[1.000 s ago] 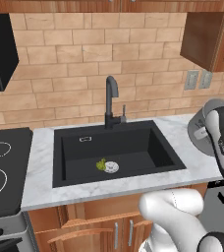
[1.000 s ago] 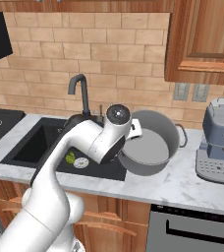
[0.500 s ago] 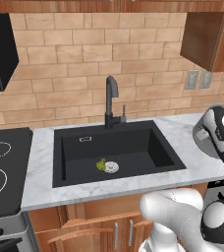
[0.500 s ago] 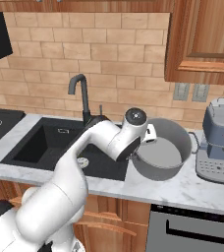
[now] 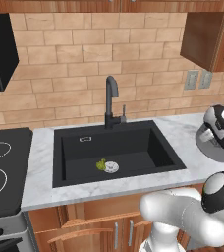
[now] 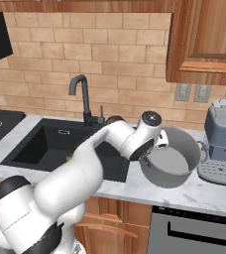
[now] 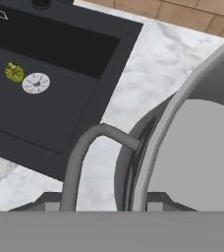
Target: Dump the broccoli from the pot into the sink. Then turn on the water and wash the broccoli. Then turn off the water and put the broccoli back in the pot.
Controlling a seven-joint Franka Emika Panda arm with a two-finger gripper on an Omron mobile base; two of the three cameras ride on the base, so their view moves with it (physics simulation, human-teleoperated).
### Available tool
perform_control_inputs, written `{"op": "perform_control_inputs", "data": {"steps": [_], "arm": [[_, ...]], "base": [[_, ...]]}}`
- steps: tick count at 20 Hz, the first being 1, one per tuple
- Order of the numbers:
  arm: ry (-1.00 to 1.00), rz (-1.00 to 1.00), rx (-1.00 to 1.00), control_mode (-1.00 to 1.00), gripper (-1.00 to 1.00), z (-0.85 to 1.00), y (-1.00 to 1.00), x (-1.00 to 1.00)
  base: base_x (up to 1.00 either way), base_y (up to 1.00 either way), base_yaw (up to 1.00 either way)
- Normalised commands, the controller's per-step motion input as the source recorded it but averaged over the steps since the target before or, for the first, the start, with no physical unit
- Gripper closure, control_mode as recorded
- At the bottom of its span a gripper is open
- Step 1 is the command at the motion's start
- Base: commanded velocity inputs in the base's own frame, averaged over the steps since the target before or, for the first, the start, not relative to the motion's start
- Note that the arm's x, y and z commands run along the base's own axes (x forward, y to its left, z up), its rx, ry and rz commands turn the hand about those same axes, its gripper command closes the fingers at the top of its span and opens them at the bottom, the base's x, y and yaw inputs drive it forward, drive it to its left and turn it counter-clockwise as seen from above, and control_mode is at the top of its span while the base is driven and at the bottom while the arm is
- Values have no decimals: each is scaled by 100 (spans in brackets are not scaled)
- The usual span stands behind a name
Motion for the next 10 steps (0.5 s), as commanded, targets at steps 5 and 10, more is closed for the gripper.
{"op": "perform_control_inputs", "data": {"steps": [5,10], "arm": [[6,0,0,-100,100,-46,-15,21],[6,0,0,-100,100,-41,-15,18]], "base": [[0,0,0],[0,0,0]]}}
